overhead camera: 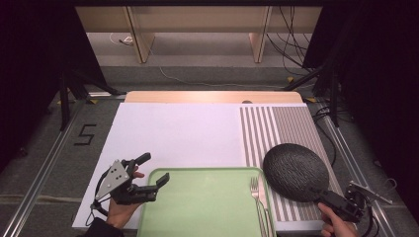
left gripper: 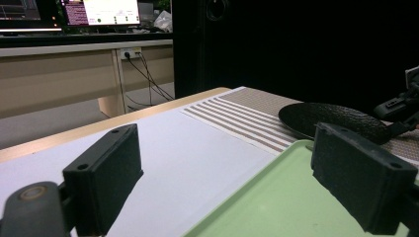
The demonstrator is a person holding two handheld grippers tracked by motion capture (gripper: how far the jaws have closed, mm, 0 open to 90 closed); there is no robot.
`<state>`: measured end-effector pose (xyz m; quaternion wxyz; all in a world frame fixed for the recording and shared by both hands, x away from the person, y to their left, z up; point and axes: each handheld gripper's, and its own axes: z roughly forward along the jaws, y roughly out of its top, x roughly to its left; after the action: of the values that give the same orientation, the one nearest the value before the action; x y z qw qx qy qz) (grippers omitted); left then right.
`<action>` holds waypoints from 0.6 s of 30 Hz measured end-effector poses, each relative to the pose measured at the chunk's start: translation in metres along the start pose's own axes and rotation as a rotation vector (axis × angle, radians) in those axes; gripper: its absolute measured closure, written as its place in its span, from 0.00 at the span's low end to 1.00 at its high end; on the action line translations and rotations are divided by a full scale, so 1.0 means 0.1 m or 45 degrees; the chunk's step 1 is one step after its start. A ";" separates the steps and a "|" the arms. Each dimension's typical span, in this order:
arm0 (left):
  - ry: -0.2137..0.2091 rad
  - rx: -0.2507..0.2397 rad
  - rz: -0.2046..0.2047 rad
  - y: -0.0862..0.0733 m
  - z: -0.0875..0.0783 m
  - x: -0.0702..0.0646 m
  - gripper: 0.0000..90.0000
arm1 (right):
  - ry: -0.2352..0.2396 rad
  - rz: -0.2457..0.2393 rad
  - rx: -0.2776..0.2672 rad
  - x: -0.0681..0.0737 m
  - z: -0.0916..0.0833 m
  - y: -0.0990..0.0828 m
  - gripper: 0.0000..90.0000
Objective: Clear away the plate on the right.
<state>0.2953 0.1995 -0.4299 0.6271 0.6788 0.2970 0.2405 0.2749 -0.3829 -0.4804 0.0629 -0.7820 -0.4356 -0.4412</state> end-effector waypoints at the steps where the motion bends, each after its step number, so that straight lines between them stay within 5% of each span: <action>1: 0.001 0.000 -0.001 0.00 0.00 0.00 0.13 | 0.008 0.003 0.001 0.00 0.01 0.00 0.26; 18: 0.003 0.003 0.001 0.00 0.01 0.00 0.13 | 0.086 0.140 -0.042 -0.04 0.08 -0.06 0.36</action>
<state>0.2956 0.1990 -0.4302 0.6259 0.6793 0.2976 0.2413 0.2751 -0.3780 -0.4901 0.0889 -0.7903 -0.3824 -0.4705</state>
